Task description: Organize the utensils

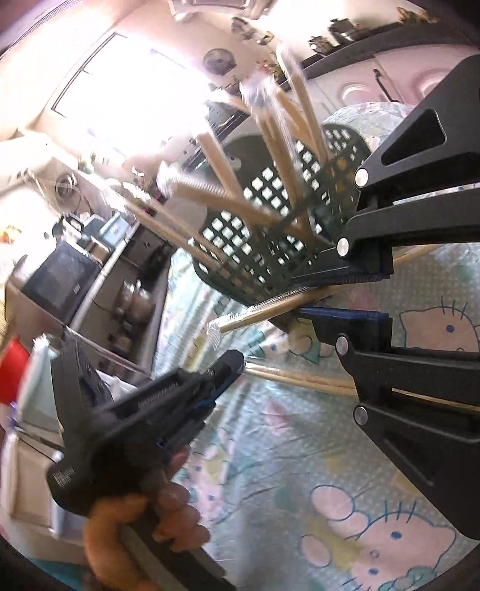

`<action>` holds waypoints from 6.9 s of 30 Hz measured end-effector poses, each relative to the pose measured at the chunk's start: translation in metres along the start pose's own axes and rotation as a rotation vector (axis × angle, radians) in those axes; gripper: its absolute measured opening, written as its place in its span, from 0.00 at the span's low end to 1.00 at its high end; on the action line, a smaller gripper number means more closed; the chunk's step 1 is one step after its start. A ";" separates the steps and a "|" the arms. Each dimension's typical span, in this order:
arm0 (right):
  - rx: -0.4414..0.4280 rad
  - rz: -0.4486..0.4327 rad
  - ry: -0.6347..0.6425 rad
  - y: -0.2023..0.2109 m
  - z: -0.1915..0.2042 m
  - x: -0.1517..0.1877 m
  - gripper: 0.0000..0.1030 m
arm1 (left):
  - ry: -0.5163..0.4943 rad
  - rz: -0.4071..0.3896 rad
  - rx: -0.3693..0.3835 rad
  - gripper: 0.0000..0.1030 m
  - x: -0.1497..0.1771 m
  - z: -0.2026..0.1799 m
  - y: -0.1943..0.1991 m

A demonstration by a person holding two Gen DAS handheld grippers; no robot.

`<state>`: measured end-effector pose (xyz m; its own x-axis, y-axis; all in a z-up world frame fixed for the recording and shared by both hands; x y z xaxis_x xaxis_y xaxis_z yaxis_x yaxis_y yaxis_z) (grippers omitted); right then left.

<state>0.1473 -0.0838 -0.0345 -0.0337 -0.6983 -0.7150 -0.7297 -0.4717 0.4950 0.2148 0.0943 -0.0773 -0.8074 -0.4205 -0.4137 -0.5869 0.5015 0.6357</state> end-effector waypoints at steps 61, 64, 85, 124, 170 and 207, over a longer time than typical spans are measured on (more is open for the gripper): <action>0.073 -0.487 -0.550 0.143 -0.193 -0.115 0.06 | -0.457 -0.440 0.199 0.02 -0.056 -0.218 0.187; 0.087 -0.503 -0.548 0.143 -0.199 -0.121 0.06 | -0.472 -0.461 0.188 0.02 -0.063 -0.227 0.189; 0.132 -0.459 -0.566 0.075 -0.207 -0.104 0.06 | -0.423 -0.466 0.093 0.02 -0.096 -0.201 0.124; 0.127 -0.244 -0.643 -0.010 -0.186 -0.059 0.36 | -0.419 -0.325 -0.014 0.15 -0.071 -0.159 0.045; 0.209 -0.136 -0.648 0.107 -0.090 -0.011 0.94 | -0.385 -0.419 -0.208 0.90 0.042 -0.125 0.115; 0.391 -0.263 -0.658 0.124 -0.033 0.055 0.94 | -0.489 -0.542 -0.257 0.90 0.131 -0.109 0.074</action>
<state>0.0778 -0.1983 0.0036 -0.1344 -0.0733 -0.9882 -0.9515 -0.2691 0.1494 0.0723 -0.0067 -0.0134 -0.3809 -0.1454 -0.9131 -0.9237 0.1049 0.3686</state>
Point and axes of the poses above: each gripper's, at about its wrist camera, not at the fingertips, and y roughly against the way its jaws point, z to its left, x to its underside, the point moved 2 cm from there along -y, roughly the way its jaws point
